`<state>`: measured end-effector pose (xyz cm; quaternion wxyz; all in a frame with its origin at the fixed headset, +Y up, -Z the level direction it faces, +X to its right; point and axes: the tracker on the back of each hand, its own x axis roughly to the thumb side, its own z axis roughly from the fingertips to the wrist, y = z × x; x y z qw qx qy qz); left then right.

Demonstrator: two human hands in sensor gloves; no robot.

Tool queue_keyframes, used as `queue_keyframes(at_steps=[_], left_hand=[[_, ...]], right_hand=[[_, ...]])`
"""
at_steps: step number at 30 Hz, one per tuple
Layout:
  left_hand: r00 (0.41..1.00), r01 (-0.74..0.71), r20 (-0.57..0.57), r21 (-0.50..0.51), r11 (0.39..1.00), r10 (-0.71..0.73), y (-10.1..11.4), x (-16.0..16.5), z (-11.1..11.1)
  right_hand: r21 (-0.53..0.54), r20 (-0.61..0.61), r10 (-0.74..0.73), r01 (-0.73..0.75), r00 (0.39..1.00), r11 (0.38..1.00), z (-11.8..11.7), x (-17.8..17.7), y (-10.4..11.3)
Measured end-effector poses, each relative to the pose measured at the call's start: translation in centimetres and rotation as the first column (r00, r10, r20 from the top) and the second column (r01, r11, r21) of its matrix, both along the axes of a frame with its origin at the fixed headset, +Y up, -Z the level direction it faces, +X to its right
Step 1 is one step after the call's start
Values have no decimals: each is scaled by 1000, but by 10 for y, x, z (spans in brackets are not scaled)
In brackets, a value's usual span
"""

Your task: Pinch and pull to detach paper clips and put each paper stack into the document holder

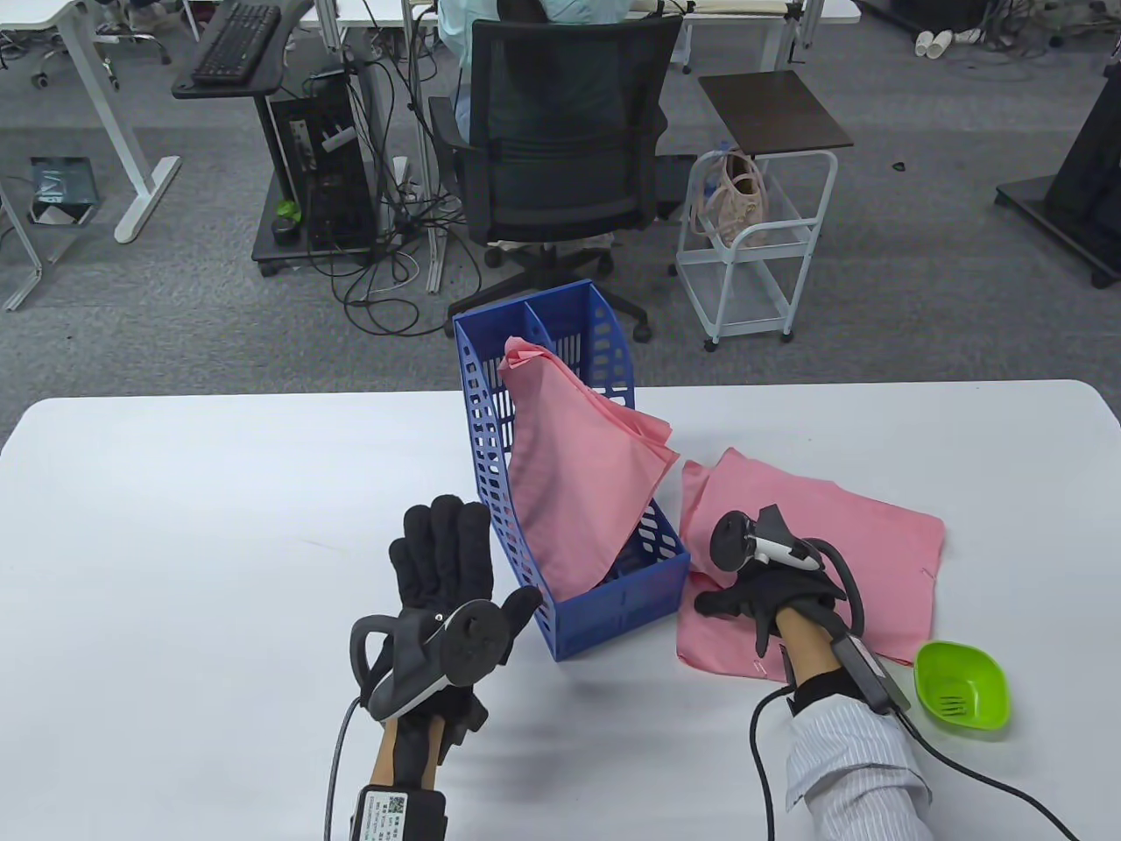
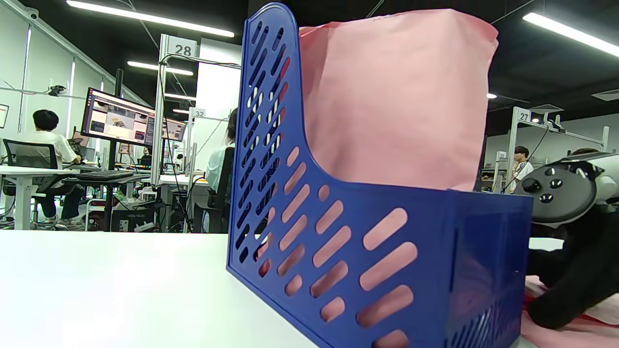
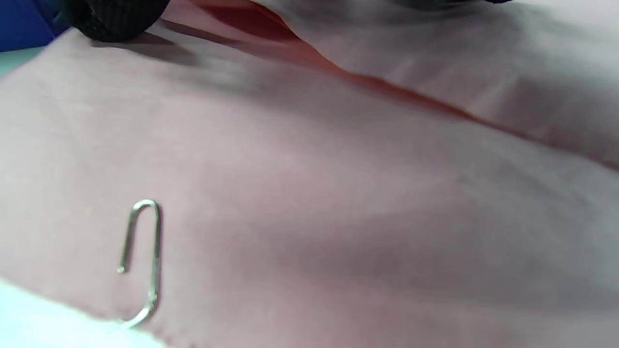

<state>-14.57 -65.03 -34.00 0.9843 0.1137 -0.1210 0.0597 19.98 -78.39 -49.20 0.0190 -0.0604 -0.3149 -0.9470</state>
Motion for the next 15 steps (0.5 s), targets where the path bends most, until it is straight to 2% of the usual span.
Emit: queue_keyframes(at_steps=[7, 12, 15], left_hand=[[1000, 6, -3, -9, 1000, -6, 0, -1, 1], [1000, 17, -4, -10, 1000, -17, 0, -1, 1], [1000, 19, -5, -12, 1000, -19, 0, -1, 1]], right_hand=[[-9, 15, -2, 2, 1000, 1000, 1, 1, -8], [53, 16, 20, -20, 1000, 998, 0, -2, -6], [51, 5, 63, -63, 998, 997, -3, -4, -3]])
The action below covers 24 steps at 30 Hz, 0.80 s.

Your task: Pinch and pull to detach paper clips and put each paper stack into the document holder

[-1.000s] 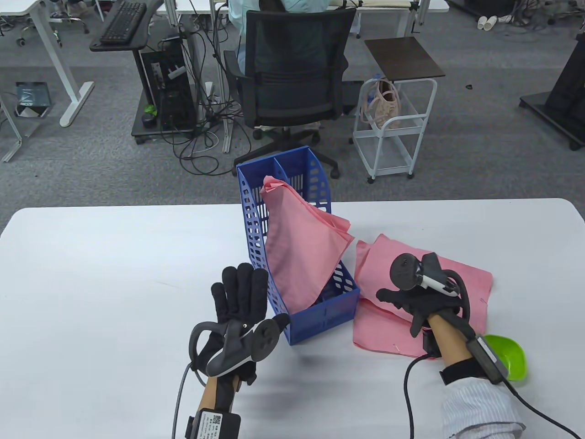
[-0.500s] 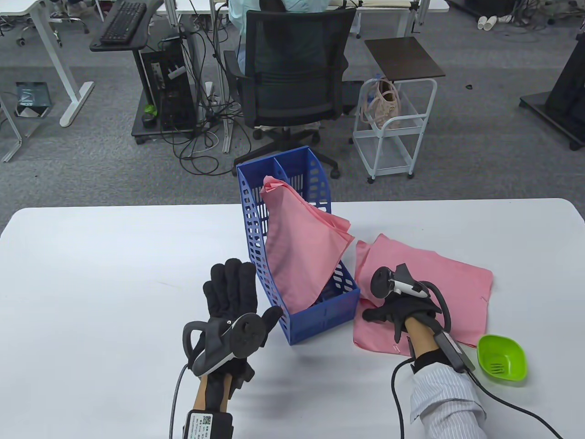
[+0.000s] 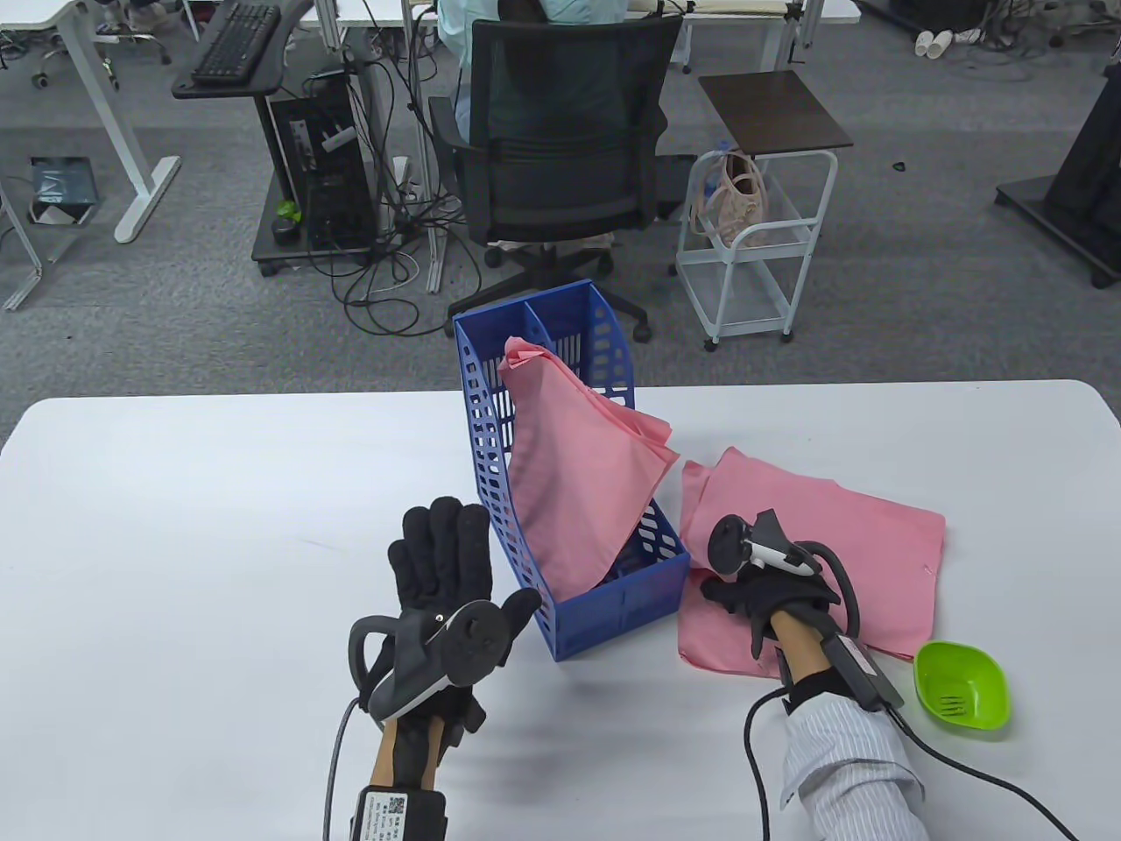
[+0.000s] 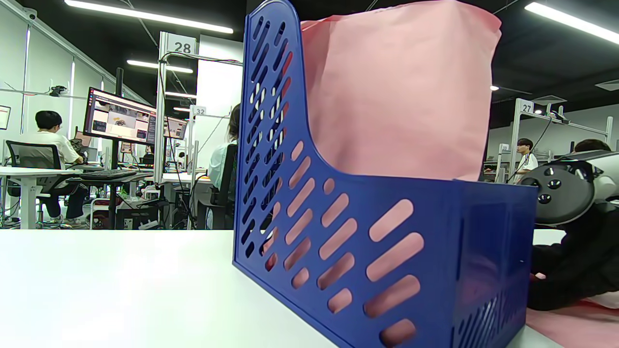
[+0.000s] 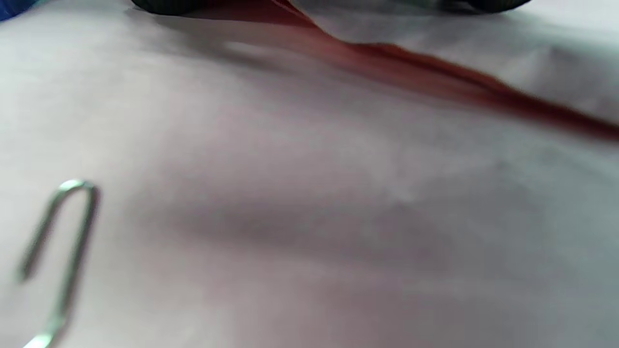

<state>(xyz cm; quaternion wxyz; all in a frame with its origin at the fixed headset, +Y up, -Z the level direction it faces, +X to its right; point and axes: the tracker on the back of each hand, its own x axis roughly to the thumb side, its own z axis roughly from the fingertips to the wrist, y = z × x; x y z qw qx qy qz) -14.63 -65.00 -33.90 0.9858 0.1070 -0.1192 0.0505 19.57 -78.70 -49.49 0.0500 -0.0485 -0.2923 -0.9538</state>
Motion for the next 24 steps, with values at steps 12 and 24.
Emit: queue_keyframes(at_steps=[12, 24], left_hand=[[1000, -6, -6, 2, 1000, 6, 0, -1, -1], [1000, -21, -9, 11, 1000, 21, 2, -4, -1]], right_hand=[[42, -5, 48, -47, 999, 998, -5, -3, 6], [223, -3, -125, 122, 992, 967, -4, 14, 73]])
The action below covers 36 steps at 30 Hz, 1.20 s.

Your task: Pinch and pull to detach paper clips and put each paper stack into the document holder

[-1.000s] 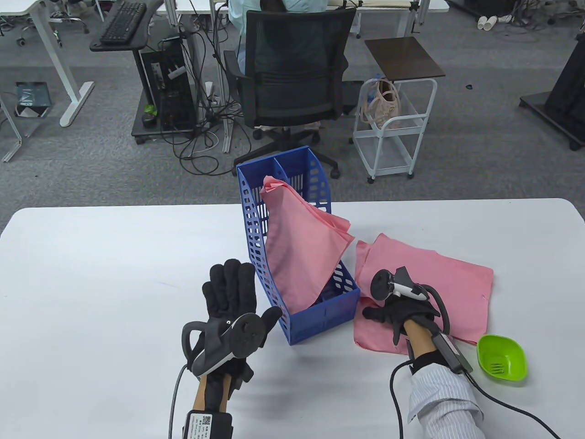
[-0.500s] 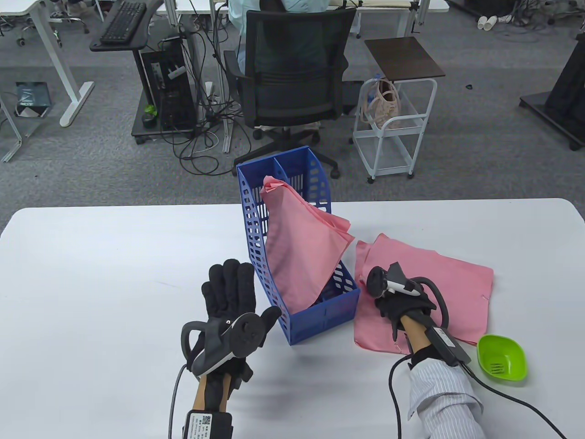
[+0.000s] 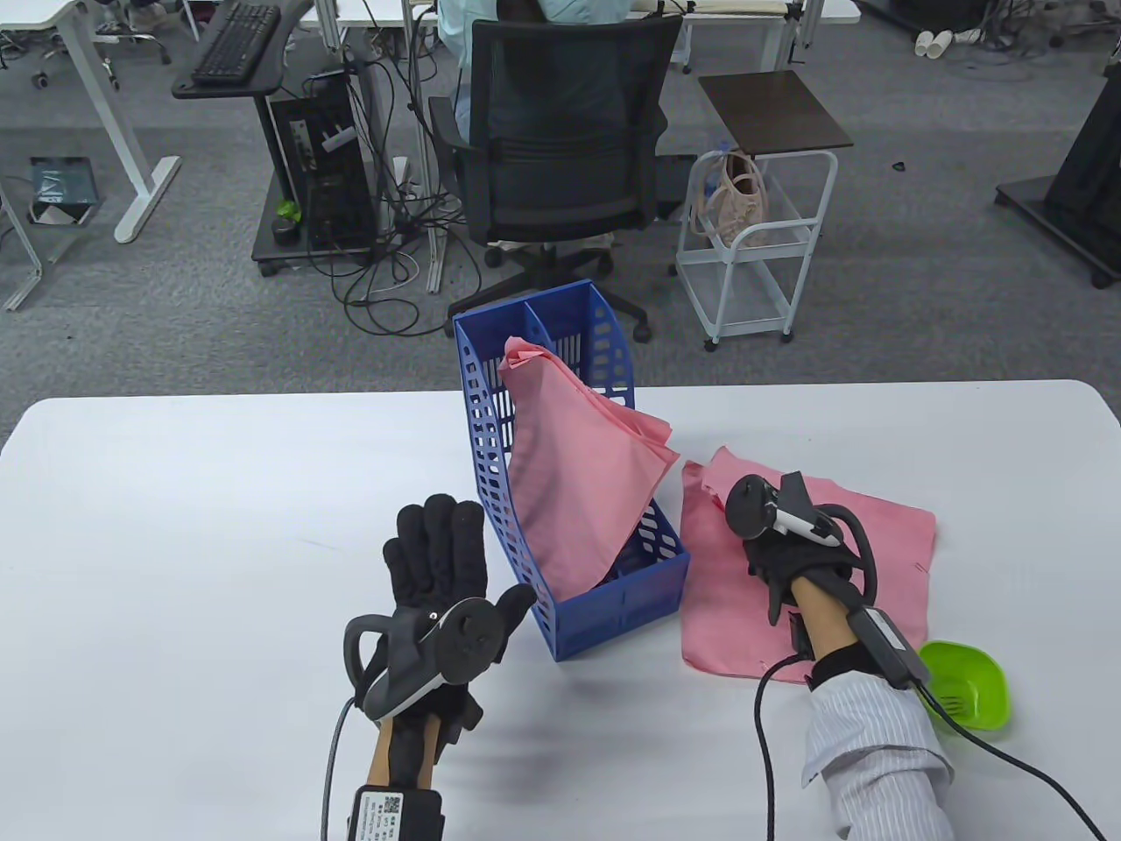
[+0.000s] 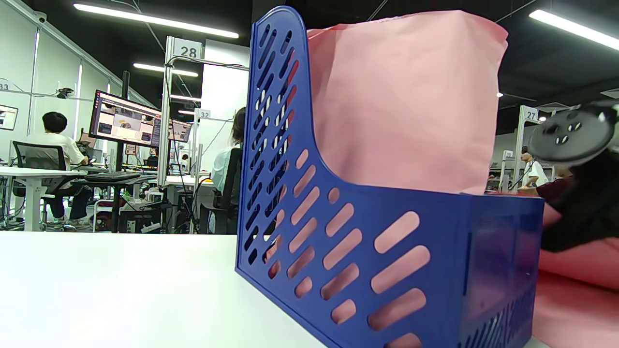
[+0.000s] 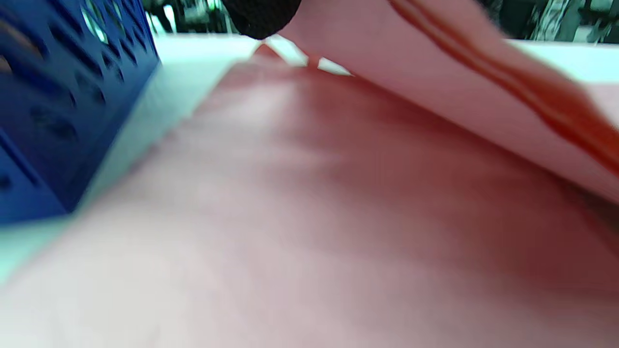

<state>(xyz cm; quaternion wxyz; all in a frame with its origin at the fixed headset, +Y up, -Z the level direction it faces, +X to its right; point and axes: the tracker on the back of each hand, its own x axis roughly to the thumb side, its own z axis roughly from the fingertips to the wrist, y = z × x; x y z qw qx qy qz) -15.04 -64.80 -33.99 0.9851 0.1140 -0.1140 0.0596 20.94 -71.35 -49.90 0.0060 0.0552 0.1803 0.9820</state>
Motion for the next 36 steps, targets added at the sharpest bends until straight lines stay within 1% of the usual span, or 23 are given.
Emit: queue_keyframes(at_steps=[1, 2, 4, 6, 9, 11, 12, 14, 16, 18, 20, 22, 23, 25, 26, 27, 28, 29, 30, 31, 34, 35, 36], left_hand=[[1000, -1, -1, 2, 1000, 1, 0, 0, 0], [1000, 0, -2, 4, 1000, 0, 1, -1, 0], [1000, 2, -4, 10, 1000, -2, 2, -1, 1], [1000, 5, -4, 15, 1000, -5, 3, -1, 2], [1000, 7, -2, 21, 1000, -7, 3, -1, 2], [1000, 9, -1, 21, 1000, -9, 3, 0, 2], [1000, 10, -1, 21, 1000, -10, 3, 0, 2], [1000, 9, 1, 23, 1000, -9, 3, 0, 3], [1000, -12, 5, 21, 1000, 12, 4, 1, 3], [999, -44, 8, 19, 999, 44, 6, 1, 4], [994, -107, 2, 18, 994, 107, 8, 0, 5], [970, -243, 27, -5, 970, 243, 11, -2, 6], [950, -309, 35, -26, 951, 310, 11, -3, 6], [865, -482, 85, -128, 867, 494, 12, -6, 5], [795, -574, 105, -188, 797, 597, 11, -7, 5], [706, -662, 124, -238, 711, 698, 11, -9, 4], [630, -718, 137, -272, 640, 764, 11, -10, 4], [529, -768, 157, -330, 549, 834, 10, -12, 3], [467, -788, 165, -367, 494, 869, 10, -12, 3], [357, -809, 170, -435, 395, 919, 9, -13, 3], [100, -777, 145, -606, 168, 984, 5, -12, 1], [59, -757, 134, -640, 132, 989, 5, -12, 1], [8, -717, 110, -692, 82, 994, 3, -11, 0]], right_hand=[[58, -5, -27, 27, 1000, 998, 3, 2, 15], [74, -9, -35, 36, 999, 997, 5, 3, 19], [152, -33, -68, 73, 997, 986, 12, 6, 41], [220, -52, -87, 97, 995, 971, 19, 9, 59], [351, -104, -114, 143, 988, 925, 36, 14, 90], [450, -157, -137, 194, 978, 872, 52, 19, 115], [479, -176, -146, 214, 974, 851, 58, 20, 122], [572, -247, -166, 282, 955, 770, 77, 24, 144], [642, -313, -159, 333, 936, 691, 95, 24, 160], [697, -380, -116, 366, 918, 617, 113, 22, 173], [734, -441, -54, 395, 896, 552, 134, 18, 183], [743, -528, 17, 452, 849, 494, 158, 9, 192], [741, -553, 37, 471, 833, 479, 165, 6, 194], [738, -611, 107, 515, 784, 436, 187, -3, 198], [739, -633, 156, 533, 758, 412, 198, -8, 200], [739, -652, 208, 549, 729, 391, 210, -13, 201], [737, -663, 245, 560, 708, 379, 218, -17, 201], [733, -676, 298, 574, 674, 365, 230, -23, 201], [731, -681, 323, 580, 657, 360, 235, -26, 201], [725, -689, 367, 591, 625, 354, 244, -31, 200], [702, -707, 454, 613, 542, 362, 261, -45, 194], [696, -712, 468, 618, 524, 367, 263, -47, 192], [682, -722, 483, 626, 495, 377, 267, -51, 189]])
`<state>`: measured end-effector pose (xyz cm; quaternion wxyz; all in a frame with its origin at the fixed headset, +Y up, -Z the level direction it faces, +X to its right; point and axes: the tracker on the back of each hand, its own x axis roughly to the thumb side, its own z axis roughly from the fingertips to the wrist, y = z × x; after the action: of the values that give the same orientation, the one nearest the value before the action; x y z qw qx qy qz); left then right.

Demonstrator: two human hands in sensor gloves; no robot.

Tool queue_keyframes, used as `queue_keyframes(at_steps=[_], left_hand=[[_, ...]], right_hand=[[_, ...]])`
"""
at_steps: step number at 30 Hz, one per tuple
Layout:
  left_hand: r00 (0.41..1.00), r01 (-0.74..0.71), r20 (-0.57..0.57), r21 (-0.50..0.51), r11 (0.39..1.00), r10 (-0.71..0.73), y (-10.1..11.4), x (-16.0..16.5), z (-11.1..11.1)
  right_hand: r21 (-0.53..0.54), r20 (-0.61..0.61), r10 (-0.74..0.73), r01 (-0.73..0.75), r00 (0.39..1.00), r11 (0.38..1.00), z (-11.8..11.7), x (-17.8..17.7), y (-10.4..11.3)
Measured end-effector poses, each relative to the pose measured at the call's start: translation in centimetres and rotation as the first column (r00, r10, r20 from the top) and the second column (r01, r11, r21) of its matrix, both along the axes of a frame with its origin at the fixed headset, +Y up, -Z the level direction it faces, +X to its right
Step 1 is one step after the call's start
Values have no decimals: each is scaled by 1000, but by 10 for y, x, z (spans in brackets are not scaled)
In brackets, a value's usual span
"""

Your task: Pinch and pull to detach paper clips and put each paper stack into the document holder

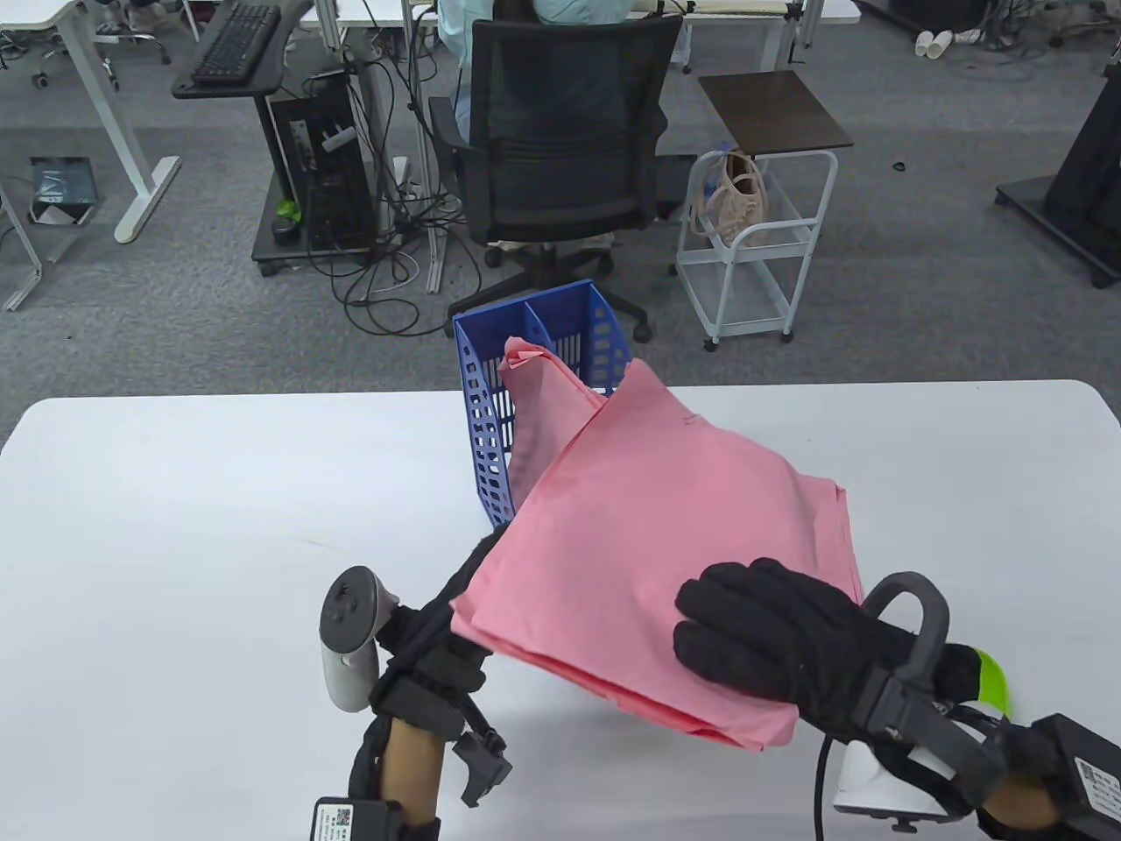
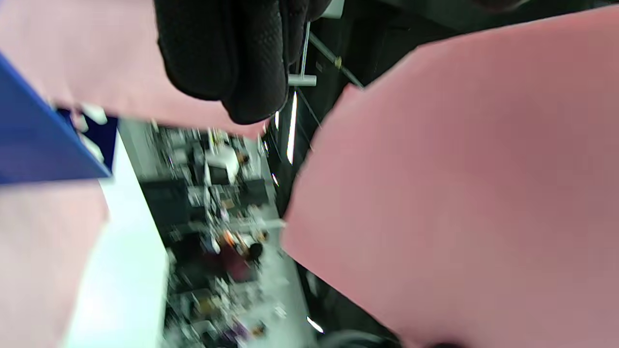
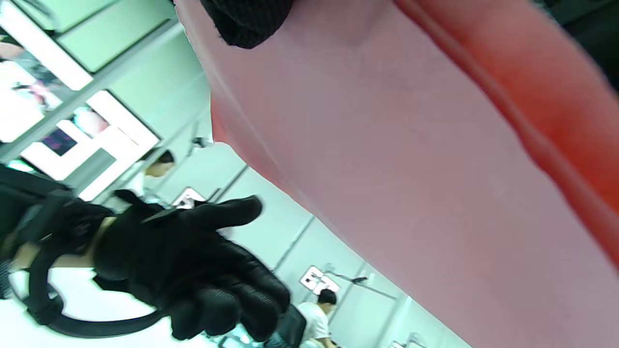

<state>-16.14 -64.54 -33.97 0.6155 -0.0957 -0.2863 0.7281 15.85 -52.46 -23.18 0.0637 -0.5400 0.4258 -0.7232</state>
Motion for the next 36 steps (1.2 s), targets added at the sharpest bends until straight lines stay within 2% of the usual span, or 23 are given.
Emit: queue_keyframes(at_steps=[3, 7, 9, 11, 13, 17, 22, 24, 30, 33, 36], left_hand=[[992, -37, 120, -63, 997, 45, -6, -1, -3], [982, -51, 178, -104, 993, 69, -14, -2, -9], [977, 3, 213, -121, 993, 23, -16, -3, -11], [965, 102, 249, -91, 991, -76, -14, -3, -12], [960, 185, 223, -56, 981, -169, -10, -3, -12], [961, 195, 207, -27, 980, -185, -4, -5, -11], [960, 243, 139, 13, 970, -242, 6, -10, -6], [955, 282, 84, 32, 959, -284, 11, -12, -4], [919, 389, -97, 69, 918, -382, 23, -18, 5], [869, 481, -180, 92, 872, -460, 33, -19, 12], [784, 603, -266, 109, 790, -561, 41, -11, 19]], right_hand=[[-10, -67, 48, -49, 997, 999, 9, -7, -8], [-22, -110, 107, -110, 988, 994, 15, -12, -18], [-28, -128, 142, -146, 982, 989, 16, -13, -23], [-33, -142, 168, -174, 976, 984, 16, -14, -26], [-42, -142, 178, -185, 974, 982, 16, -12, -28], [-77, -97, 169, -176, 981, 981, 11, -4, -31], [-167, 21, 151, -146, 988, 975, -4, 7, -34], [-208, 109, 151, -126, 983, 970, -13, 12, -34], [-226, 317, 84, -11, 945, 974, -37, 27, -23], [-247, 407, 28, 81, 913, 965, -50, 36, -14], [-279, 412, -71, 200, 908, 939, -57, 40, -7]])
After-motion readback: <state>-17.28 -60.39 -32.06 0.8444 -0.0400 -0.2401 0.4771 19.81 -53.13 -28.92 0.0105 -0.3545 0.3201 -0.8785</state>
